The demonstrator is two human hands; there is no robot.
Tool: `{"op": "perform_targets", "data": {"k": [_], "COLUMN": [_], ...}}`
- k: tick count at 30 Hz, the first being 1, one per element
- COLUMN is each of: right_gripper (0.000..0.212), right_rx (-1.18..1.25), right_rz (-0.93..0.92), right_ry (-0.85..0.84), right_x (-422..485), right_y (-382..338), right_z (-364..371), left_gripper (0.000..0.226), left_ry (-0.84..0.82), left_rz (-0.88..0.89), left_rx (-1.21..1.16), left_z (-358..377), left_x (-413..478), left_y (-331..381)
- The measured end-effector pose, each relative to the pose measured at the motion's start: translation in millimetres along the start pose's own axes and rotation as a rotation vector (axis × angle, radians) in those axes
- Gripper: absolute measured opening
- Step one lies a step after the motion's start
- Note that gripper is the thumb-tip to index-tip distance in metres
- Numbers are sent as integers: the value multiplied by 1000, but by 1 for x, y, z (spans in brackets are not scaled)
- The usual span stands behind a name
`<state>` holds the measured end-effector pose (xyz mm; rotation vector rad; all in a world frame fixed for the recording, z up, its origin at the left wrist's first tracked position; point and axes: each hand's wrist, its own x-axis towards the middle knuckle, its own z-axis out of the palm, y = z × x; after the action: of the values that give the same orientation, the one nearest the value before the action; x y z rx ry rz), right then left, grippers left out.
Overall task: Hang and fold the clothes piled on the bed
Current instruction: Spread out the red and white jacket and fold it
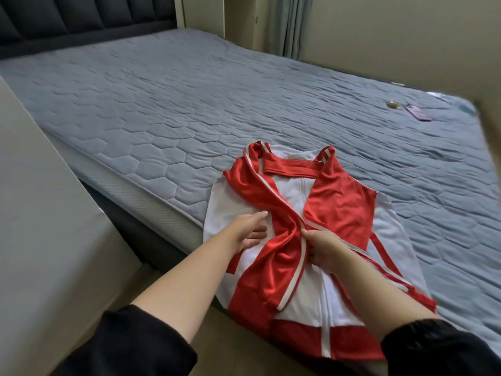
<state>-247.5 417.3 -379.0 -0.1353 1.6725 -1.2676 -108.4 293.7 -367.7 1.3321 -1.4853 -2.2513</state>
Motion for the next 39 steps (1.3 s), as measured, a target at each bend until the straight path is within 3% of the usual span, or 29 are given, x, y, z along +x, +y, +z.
{"op": "perform_targets", "data": {"k": [1,2,7,11,13,15,19,22,24,25,28,29,31,33,35,36,39], "right_gripper": [19,19,16,20,26,28,42,41,21,13,15,21,34,42,39,41,49], "right_rx": [36,45,-3,115,250,272,-220,-278,-239,-202,-146,-275,-883,-1420,-1522,-1497,-1312], "right_rz": [-36,-76,-172,-91,-52,-19,56,55,36,35,45,57,124,318,506,501,87], "right_ry": [-79,-146,-358,-448,-412,-229,5,5,-67,-115,-213,-206,-140,-141,-199,-164,152], "right_x": [-3,-6,-30,-45,-43,-35,-23,-20,-23,-25,-34,-37,-39,-37,-34,-31,-18], "right_y": [-3,-6,-27,-54,-69,-74,-40,-15,-10,-12,-30,-38,-47,-46,-41,-39,-33], "right_z": [-2,-4,-6,-15,-27,-47,-87,-106,-112,-114,-123,-126,-134,-137,-134,-131,-116], "left_gripper": [53,28,25,26,27,27,20,17,13,15,30,31,31,33,34,32,13], "left_ry": [8,26,116,135,124,140,97,29,40,62,128,121,101,94,66,41,-12], "left_rz": [-22,-15,-65,-96,-82,-80,-89,-105,-128,-130,-137,-152,-184,-188,-184,-189,-212], "left_rx": [-73,-98,-358,-521,-633,-651,-582,-497,-433,-427,-435,-436,-375,-288,-221,-205,-240], "left_z": [8,15,29,19,14,8,15,31,43,47,51,50,49,46,42,39,33], "left_x": [6,8,15,15,12,10,4,1,2,3,8,8,6,5,2,1,1], "left_y": [1,4,21,20,16,7,-4,-3,-5,-7,-16,-18,-23,-27,-29,-28,-24]}}
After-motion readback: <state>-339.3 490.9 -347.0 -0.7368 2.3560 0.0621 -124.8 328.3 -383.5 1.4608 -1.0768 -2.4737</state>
